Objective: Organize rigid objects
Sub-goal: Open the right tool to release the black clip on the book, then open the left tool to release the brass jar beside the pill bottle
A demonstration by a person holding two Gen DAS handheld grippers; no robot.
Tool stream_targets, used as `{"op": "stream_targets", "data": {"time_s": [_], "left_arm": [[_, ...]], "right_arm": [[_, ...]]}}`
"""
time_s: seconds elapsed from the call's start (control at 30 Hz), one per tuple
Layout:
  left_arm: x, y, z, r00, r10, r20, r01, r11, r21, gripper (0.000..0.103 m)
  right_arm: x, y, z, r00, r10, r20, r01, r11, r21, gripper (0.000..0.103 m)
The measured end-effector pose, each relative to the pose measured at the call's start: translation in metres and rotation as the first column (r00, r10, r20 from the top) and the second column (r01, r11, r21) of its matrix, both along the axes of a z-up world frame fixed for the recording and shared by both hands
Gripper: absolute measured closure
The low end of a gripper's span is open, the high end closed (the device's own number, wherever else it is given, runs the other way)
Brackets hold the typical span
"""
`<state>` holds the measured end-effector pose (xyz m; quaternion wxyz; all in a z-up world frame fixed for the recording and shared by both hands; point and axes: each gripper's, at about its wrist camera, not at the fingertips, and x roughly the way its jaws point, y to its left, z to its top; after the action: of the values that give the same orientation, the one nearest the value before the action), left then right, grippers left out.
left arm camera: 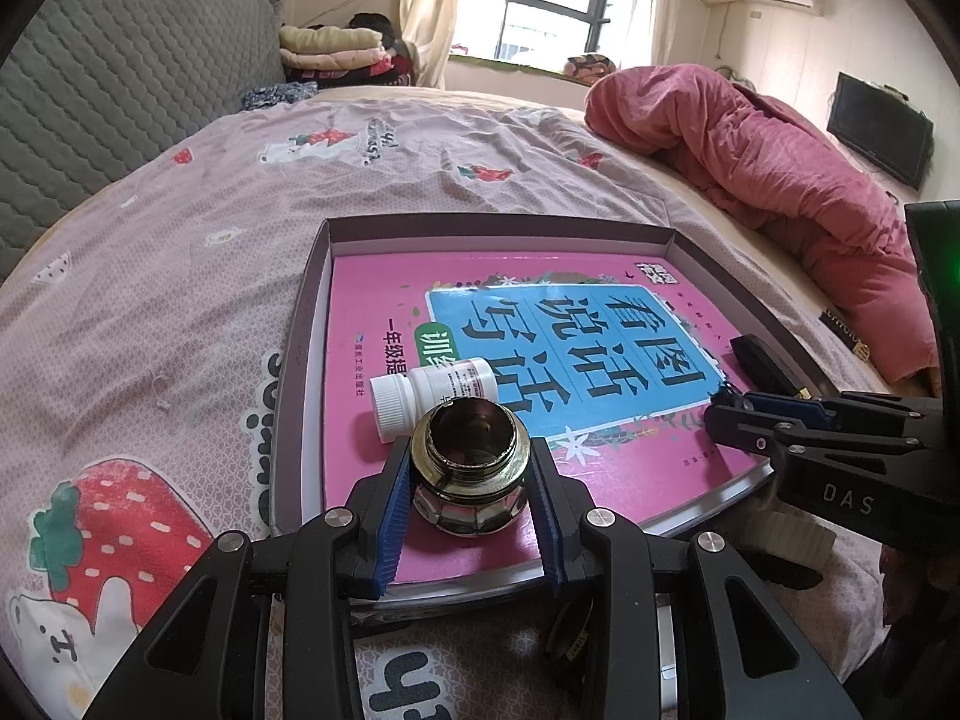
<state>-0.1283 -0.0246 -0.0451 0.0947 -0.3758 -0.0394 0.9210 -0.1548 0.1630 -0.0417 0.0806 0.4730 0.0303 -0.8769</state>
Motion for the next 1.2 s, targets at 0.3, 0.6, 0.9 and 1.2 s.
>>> {"op": "stream_targets", "data": {"time_s": [0.3, 0.6, 0.9, 1.2], "left_arm": [[0.0, -0.001, 0.0, 1.0, 0.002, 0.0, -0.002, 1.0, -0.003, 0.066], [-0.001, -0.003, 0.001, 1.0, 0.014, 0.001, -0.014, 1.0, -0.007, 0.066], [0.001, -0.007, 0.006, 1.0, 0.019, -0.011, -0.019, 1.0, 0.011, 0.066], [0.004, -0.008, 0.014, 0.999, 0.012, -0.031, -0.012, 1.0, 0.014, 0.066]], "right_arm": [[0.007, 0.003, 0.006, 0.999, 0.013, -0.043, -0.014, 1.0, -0.009, 0.064], [0.028, 0.011, 0.019, 0.991, 0.011, -0.132, -0.014, 1.0, -0.02, 0.063], [0.031, 0.019, 0.022, 0.991, -0.008, -0.132, 0.006, 1.0, -0.015, 0.063], [0.034, 0.019, 0.021, 0.991, -0.004, -0.131, 0.003, 1.0, -0.01, 0.063]]}}
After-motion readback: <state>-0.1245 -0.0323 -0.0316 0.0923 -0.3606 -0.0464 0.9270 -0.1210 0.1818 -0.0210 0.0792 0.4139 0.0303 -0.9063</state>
